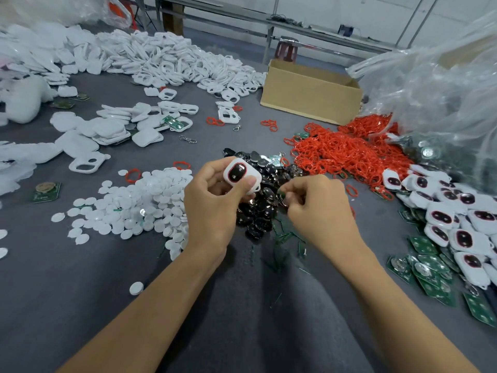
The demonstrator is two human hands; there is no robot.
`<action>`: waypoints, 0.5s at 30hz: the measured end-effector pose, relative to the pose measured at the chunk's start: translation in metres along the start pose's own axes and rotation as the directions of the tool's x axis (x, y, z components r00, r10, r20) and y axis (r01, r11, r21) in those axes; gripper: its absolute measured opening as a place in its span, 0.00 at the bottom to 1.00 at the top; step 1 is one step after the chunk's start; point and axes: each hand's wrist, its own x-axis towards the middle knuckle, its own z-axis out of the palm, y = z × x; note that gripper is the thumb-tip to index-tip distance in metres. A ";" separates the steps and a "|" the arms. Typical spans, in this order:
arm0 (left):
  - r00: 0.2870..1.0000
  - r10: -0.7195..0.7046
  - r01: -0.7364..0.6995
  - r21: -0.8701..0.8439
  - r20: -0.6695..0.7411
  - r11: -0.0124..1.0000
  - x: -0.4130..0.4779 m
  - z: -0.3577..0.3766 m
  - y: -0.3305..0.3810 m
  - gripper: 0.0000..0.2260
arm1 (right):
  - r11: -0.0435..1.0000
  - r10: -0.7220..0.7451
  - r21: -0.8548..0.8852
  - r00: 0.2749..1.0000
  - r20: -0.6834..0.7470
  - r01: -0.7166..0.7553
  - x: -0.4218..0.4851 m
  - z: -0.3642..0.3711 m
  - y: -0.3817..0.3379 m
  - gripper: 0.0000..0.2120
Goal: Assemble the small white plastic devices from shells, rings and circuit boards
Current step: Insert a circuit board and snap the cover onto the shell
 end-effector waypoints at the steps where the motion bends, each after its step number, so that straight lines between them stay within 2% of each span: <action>1: 1.000 -0.009 0.009 0.001 0.028 1.000 0.001 0.000 -0.001 0.15 | 0.999 0.012 -0.045 1.000 0.026 -0.011 0.001 -0.001 0.002 0.12; 3: 0.997 -0.031 0.028 0.034 0.076 0.999 0.002 0.001 -0.002 0.19 | 0.994 -0.001 -0.106 0.999 0.043 0.006 0.003 -0.002 0.006 0.12; 5: 0.992 -0.048 0.040 0.071 0.119 0.997 0.002 0.001 -0.003 0.22 | 0.996 -0.049 -0.071 0.999 0.005 0.049 0.004 -0.004 0.007 0.10; 7: 0.986 -0.055 0.042 0.087 0.159 0.995 0.002 0.000 -0.002 0.22 | 0.994 -0.054 0.098 0.998 -0.023 0.056 0.007 -0.006 0.007 0.10; 10: 0.978 -0.067 0.049 0.096 0.196 0.994 0.001 0.000 -0.002 0.20 | 0.940 -0.055 0.340 0.990 0.129 0.008 0.008 -0.005 0.006 0.10; 15: 0.967 -0.053 0.026 0.110 0.251 0.994 0.000 0.000 0.001 0.18 | 0.814 -0.088 0.572 0.953 0.290 -0.099 0.007 0.002 0.007 0.08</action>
